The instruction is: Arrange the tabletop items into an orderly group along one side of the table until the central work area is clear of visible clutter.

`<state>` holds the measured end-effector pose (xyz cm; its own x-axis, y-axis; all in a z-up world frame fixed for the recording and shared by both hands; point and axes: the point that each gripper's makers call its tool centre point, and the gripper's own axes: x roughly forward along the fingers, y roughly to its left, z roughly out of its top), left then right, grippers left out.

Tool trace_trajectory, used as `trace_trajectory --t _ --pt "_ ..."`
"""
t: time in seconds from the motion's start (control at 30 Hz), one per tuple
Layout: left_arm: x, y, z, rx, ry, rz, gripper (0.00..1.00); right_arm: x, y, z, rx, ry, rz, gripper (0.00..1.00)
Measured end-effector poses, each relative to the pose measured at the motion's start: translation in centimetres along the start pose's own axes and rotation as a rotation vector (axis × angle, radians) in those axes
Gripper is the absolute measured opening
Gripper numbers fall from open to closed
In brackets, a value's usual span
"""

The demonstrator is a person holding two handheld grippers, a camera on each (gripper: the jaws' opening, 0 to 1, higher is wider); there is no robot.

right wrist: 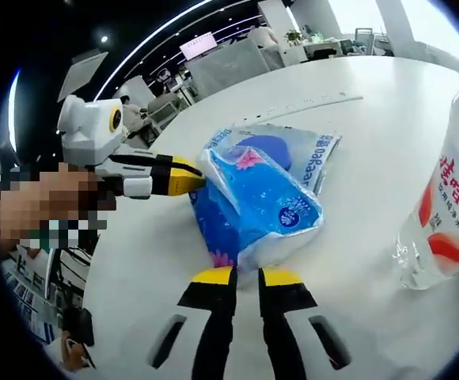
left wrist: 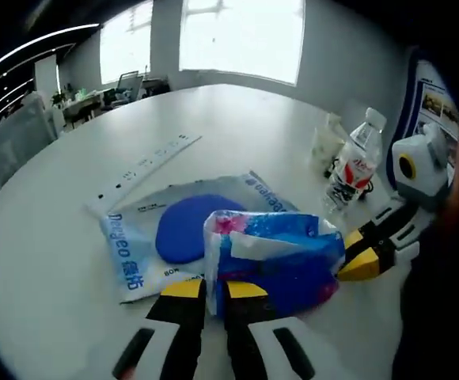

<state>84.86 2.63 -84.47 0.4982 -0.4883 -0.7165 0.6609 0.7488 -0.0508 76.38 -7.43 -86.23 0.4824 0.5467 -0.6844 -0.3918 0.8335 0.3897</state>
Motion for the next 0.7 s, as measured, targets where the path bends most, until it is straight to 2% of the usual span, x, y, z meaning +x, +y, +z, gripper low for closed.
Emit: trace_trajectory --t 0.47,0.6,0.7 --pt "-0.9 -1.0 -0.3 0.054 0.003 -0.026 0.00 -0.7 0.3 -0.2 -0.031 0.004 -0.001 0.00" --pt "-1.6 -1.5 0.0 0.046 -0.021 -0.021 0.00 -1.7 0.6 -0.1 -0.053 -0.009 0.000 0.00" --pt "-2.2 -1.9 0.3 0.032 -0.037 -0.007 0.00 -1.7 0.7 -0.2 -0.032 -0.012 0.013 0.00"
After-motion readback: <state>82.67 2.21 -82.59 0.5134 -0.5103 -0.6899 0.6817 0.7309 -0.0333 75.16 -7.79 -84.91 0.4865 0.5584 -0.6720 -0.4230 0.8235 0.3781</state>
